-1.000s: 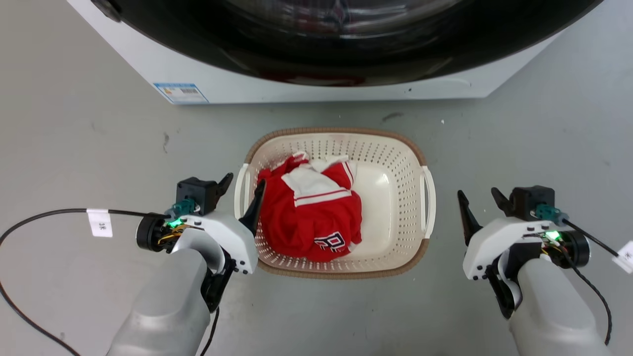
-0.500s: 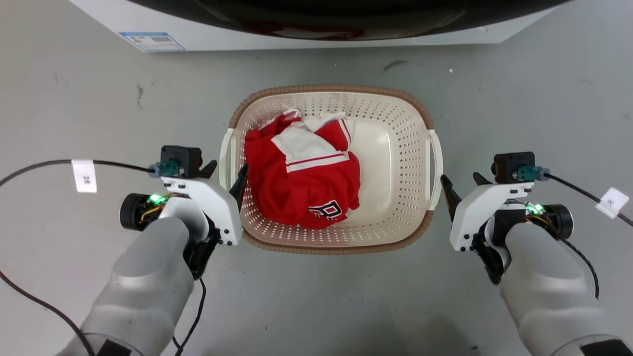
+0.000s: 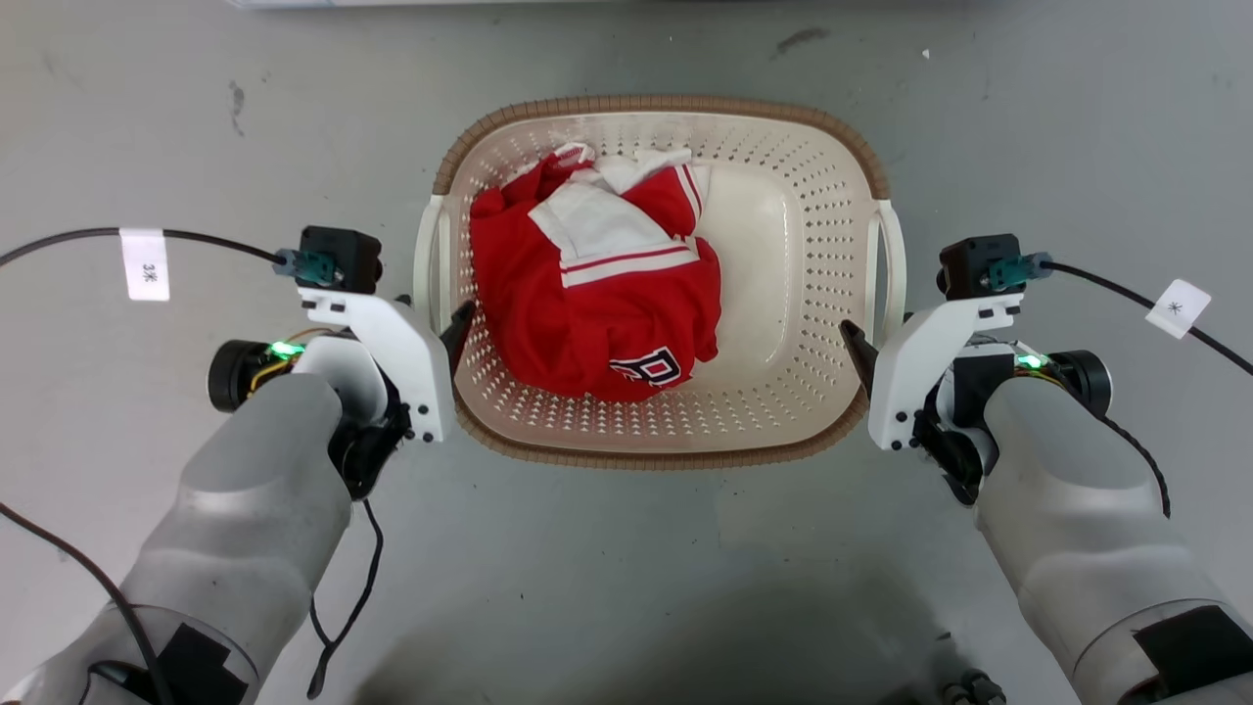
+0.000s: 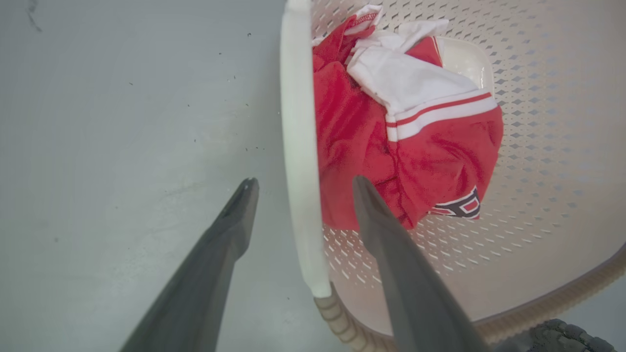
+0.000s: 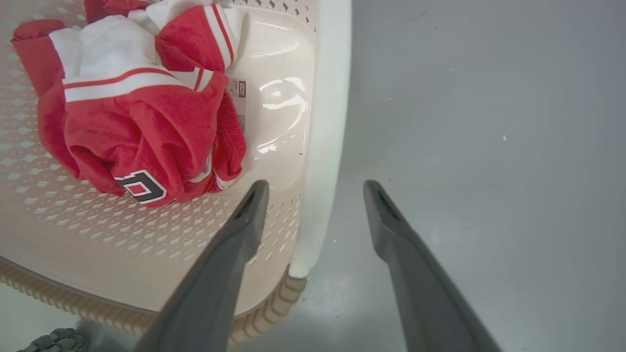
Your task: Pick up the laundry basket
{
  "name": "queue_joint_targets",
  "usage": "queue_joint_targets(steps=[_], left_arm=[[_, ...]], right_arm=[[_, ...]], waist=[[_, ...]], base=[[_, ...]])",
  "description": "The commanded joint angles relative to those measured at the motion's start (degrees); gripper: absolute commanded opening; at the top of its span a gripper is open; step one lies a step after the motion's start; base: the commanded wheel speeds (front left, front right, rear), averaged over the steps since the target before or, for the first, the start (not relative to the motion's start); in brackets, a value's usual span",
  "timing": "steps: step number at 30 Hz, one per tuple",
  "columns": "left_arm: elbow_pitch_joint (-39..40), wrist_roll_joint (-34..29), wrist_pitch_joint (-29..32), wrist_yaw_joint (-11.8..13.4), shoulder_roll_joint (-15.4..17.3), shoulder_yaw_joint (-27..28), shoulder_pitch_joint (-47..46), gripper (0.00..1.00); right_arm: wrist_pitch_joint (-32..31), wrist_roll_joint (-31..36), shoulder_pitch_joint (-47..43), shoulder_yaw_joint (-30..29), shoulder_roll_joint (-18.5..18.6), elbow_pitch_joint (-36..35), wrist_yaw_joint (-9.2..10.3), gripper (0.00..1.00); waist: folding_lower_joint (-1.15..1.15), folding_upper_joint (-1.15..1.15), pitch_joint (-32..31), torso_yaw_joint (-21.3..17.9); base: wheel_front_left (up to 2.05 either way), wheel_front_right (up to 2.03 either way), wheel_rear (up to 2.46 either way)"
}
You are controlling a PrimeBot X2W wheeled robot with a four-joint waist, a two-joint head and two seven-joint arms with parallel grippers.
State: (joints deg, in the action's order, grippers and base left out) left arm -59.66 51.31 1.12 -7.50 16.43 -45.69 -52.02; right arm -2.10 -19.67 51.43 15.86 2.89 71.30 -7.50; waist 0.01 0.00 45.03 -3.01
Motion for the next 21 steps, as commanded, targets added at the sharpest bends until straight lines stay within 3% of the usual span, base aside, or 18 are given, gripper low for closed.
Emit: queue_joint_targets(steps=[1, 7, 8, 9, 10, 11, 21], left_arm=[[-0.15, 0.58, 0.37, 0.05, 0.36, -0.55, -1.24, 1.0], [-1.55, 2.7, 1.02, 0.05, 1.18, -3.56, -2.96, 1.0], [-1.33, 3.44, 1.25, 0.04, 0.93, -3.75, -3.06, 0.91], [-1.41, 3.5, 0.72, 0.05, 1.13, -4.08, -3.64, 0.4], [-1.52, 3.84, 0.98, 0.05, 1.23, -4.59, -3.81, 0.0], [-1.45, 4.6, 1.61, 0.05, 0.91, -5.03, -3.62, 0.0], [-1.66, 9.89, 1.81, -0.04, -0.34, -7.6, -2.6, 0.0]], right_arm=[[-0.29, -1.54, 1.05, 0.7, -0.04, -0.21, 0.02, 1.0], [0.47, -5.57, 1.69, 4.77, -0.04, -0.92, 0.02, 1.0], [0.02, -6.56, 1.58, 5.61, -0.04, -1.13, 0.02, 1.0], [0.04, -7.57, 1.44, 6.35, -0.05, -1.67, 0.02, 0.69], [0.36, -8.21, 1.52, 6.98, -0.05, -1.76, 0.02, 0.37], [0.22, -8.78, 1.56, 7.76, -0.04, -1.73, 0.02, 0.0], [0.3, -13.19, 0.74, 12.7, -0.18, -0.47, -0.08, 0.0]], waist=[[-0.01, 0.0, 1.27, -0.21], [-0.01, 0.0, 2.8, -0.75], [-0.01, 0.0, 2.96, -0.81], [-0.01, 0.0, 3.1, -0.84], [-0.01, 0.0, 3.22, -0.92], [-0.01, 0.0, 3.28, -0.91], [-0.01, 0.0, 0.62, -0.95]], base=[[0.0, 0.0, 0.0], [0.0, 0.0, 0.0], [0.0, 0.0, 0.0], [0.0, 0.0, 0.0], [0.0, 0.0, 0.0], [0.0, 0.0, 0.0], [0.0, 0.0, 0.0]])
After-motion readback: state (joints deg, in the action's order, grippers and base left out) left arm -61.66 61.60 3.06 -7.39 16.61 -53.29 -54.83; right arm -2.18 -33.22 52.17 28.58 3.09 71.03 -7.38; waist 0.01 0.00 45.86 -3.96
